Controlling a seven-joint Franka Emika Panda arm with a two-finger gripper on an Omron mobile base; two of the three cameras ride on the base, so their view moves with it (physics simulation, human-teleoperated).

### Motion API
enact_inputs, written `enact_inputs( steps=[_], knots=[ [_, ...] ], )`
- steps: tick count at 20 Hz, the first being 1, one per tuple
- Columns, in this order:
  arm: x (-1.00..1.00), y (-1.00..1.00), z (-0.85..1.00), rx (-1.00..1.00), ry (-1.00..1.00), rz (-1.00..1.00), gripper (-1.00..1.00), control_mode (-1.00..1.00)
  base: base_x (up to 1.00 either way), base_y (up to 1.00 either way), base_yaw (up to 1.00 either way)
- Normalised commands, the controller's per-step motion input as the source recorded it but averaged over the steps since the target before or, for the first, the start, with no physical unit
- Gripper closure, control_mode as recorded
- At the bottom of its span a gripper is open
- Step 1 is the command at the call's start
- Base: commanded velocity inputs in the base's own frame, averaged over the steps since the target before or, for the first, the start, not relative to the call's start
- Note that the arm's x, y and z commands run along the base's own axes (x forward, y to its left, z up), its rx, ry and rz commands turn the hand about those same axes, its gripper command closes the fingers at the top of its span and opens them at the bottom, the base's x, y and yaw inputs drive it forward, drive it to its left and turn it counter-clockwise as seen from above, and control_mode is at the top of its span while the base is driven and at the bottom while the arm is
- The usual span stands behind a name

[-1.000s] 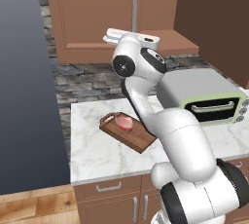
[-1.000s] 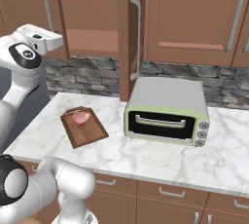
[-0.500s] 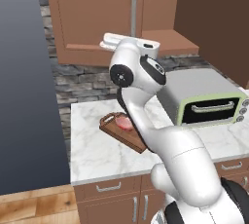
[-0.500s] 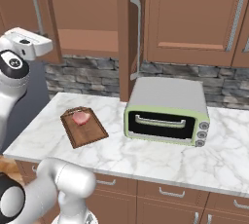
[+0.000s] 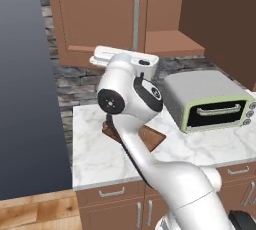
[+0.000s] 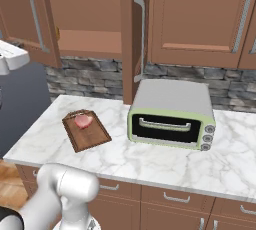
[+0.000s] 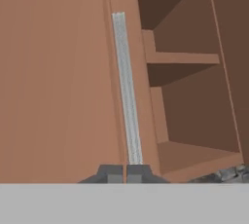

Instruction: Open the cabinet, retrieve the rolling pin, and place it next to the meat on the cutting board to prepare for tenderizing.

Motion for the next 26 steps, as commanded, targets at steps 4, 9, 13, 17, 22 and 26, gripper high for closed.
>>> enact_inputs(
  steps=[4,9,13,17,22,26],
  knots=[
    [-0.78,0.25,-0.11,-0.01,0.0,0.0,1.0,-1.0,0.0,0.0,0.0],
    [-0.35,-0.08,-0.04,0.05,-0.03,0.0,-1.0,-1.0,0.0,0.0,0.0],
    [-0.24,-0.57,0.0,0.23,-0.01,0.0,-1.0,-1.0,0.0,0.0,0.0],
    [-0.05,-0.75,0.0,0.28,0.0,0.0,-1.0,-1.0,0.0,0.0,0.0],
    [0.0,-0.75,0.0,0.29,0.0,0.0,-1.0,-1.0,0.0,0.0,0.0],
    [0.0,-0.78,0.0,0.31,0.0,0.02,-1.0,-1.0,0.0,0.0,0.0]
  ],
)
